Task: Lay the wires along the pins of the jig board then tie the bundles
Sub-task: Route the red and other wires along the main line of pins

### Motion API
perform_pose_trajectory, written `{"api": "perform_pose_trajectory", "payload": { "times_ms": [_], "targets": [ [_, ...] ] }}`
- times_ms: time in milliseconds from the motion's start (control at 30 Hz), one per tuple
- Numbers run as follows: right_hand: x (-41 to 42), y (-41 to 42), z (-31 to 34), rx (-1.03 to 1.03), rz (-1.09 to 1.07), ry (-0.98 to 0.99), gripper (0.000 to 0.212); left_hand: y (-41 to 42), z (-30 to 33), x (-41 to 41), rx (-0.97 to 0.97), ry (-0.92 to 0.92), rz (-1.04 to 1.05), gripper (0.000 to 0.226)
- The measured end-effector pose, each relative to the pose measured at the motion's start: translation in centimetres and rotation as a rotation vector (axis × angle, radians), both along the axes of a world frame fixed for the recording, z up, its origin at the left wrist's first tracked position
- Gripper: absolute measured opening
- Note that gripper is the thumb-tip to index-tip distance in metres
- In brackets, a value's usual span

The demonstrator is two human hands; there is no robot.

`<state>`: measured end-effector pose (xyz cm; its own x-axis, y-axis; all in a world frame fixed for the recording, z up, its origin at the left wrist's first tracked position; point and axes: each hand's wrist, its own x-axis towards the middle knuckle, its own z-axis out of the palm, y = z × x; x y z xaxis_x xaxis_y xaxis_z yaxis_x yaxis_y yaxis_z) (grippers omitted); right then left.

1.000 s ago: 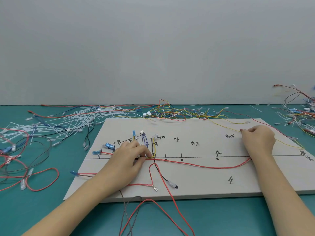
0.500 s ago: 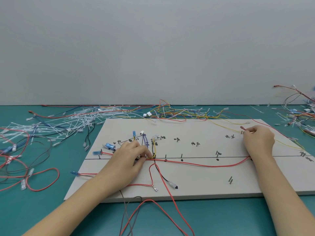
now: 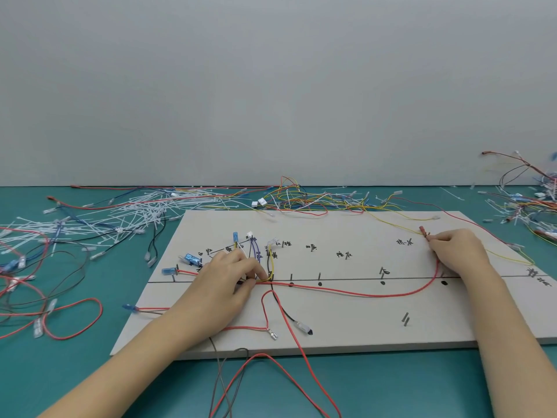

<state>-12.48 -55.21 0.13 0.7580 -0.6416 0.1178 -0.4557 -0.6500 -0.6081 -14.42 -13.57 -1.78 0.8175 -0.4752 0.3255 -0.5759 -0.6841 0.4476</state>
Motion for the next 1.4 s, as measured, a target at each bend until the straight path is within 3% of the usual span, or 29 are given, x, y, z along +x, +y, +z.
{"api": "perform_pose_trajectory", "payload": {
  "times_ms": [267, 533, 800, 1033, 1400],
  "targets": [
    [-0.5, 0.2, 0.6, 0.047, 0.05, 0.069, 0.02, -0.1, 0.2, -0.3, 0.029, -0.04, 0.016, 0.024],
    [-0.2, 1.0, 1.0, 0.041, -0.079, 0.09, 0.024, -0.1, 0.1, -0.2, 0.019, -0.035, 0.009, 0.024],
    [-0.3, 1.4, 0.9, -0.013, -0.061, 0.121, 0.017, 0.1, 0.4, -0.1, -0.032, -0.01, -0.011, 0.023],
    [0.2, 1.3, 0.8, -0.056, -0.091, 0.179, 0.017, 1.4, 1.0, 0.6, -0.035, 0.027, 0.017, 0.006],
    [-0.2, 1.8, 1.0, -0.076, -0.086, 0.266, 0.014, 1.7, 0.8, 0.9, -0.071, 0.034, 0.001, 0.006]
  ]
}}
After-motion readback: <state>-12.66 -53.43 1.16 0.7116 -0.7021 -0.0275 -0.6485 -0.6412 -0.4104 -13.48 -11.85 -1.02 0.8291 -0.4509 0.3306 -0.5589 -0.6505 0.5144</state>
